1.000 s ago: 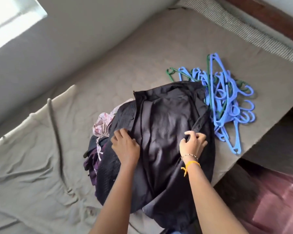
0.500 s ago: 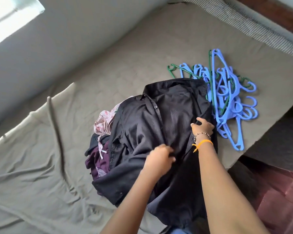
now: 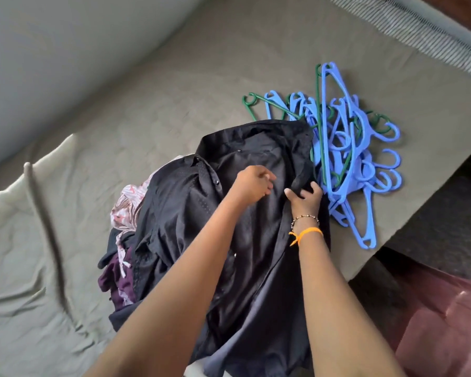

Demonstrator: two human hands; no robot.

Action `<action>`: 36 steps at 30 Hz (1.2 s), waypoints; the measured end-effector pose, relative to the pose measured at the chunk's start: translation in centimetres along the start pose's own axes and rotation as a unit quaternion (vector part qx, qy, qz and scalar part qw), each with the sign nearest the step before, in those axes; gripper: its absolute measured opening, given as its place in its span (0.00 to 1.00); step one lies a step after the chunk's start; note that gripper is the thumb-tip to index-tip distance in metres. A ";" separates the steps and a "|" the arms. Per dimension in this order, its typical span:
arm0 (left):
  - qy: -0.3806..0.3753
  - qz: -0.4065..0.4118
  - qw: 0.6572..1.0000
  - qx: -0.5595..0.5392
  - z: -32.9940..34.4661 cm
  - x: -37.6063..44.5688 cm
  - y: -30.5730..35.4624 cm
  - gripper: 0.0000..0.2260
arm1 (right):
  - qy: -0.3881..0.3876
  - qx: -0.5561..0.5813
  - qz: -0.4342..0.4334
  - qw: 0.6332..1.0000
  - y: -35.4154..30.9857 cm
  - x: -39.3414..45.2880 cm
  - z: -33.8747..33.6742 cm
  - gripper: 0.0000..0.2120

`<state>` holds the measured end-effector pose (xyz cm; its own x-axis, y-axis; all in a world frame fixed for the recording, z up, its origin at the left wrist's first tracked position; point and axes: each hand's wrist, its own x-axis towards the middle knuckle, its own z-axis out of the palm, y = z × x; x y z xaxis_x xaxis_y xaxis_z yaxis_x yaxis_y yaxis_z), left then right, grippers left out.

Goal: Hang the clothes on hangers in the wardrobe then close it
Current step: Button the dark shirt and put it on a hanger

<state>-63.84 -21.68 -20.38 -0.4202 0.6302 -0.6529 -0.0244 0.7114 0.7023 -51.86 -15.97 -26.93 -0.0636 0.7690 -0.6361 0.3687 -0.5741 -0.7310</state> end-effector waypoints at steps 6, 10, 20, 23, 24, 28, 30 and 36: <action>0.002 -0.050 0.989 0.138 1.5 4.3 1.7 0.31 | -0.175 -0.159 -0.166 0.957 -1.8 -3.5 1.8 0.22; 0.096 -0.042 0.967 0.232 0.9 5.5 0.2 0.17 | -0.247 -0.311 -0.185 0.899 -1.0 -7.1 0.8 0.31; 0.027 -0.081 0.854 -0.512 -6.4 4.2 2.4 0.17 | -0.007 -0.508 -0.150 0.848 1.8 -9.7 0.0 0.09; 0.132 -0.055 0.940 -0.311 -5.9 1.5 -0.1 0.06 | -0.072 -0.466 -0.171 0.865 0.9 -10.1 0.0 0.07; 0.185 -0.029 0.953 -0.236 -5.5 0.5 -1.3 0.07 | -0.083 -0.459 -0.190 0.864 0.7 -10.5 -0.2 0.08; 0.293 0.077 0.953 0.003 -2.4 -5.9 -6.2 0.08 | -0.201 -0.485 -0.212 0.824 1.6 -13.8 -0.6 0.13; 0.236 0.103 0.953 0.159 -0.6 -9.0 -8.7 0.08 | -0.357 -0.536 -0.112 0.757 2.9 -14.6 -0.9 0.13; 0.210 -0.009 0.967 0.146 -2.3 -9.3 -7.3 0.10 | -0.361 -0.534 -0.078 0.761 0.4 -11.3 -0.2 0.10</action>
<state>-61.85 -33.45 -18.84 -0.7555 0.4782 -0.4479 0.1957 0.8171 0.5423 -50.77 -24.85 -20.02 -0.5340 0.2286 -0.8140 0.8232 0.3603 -0.4388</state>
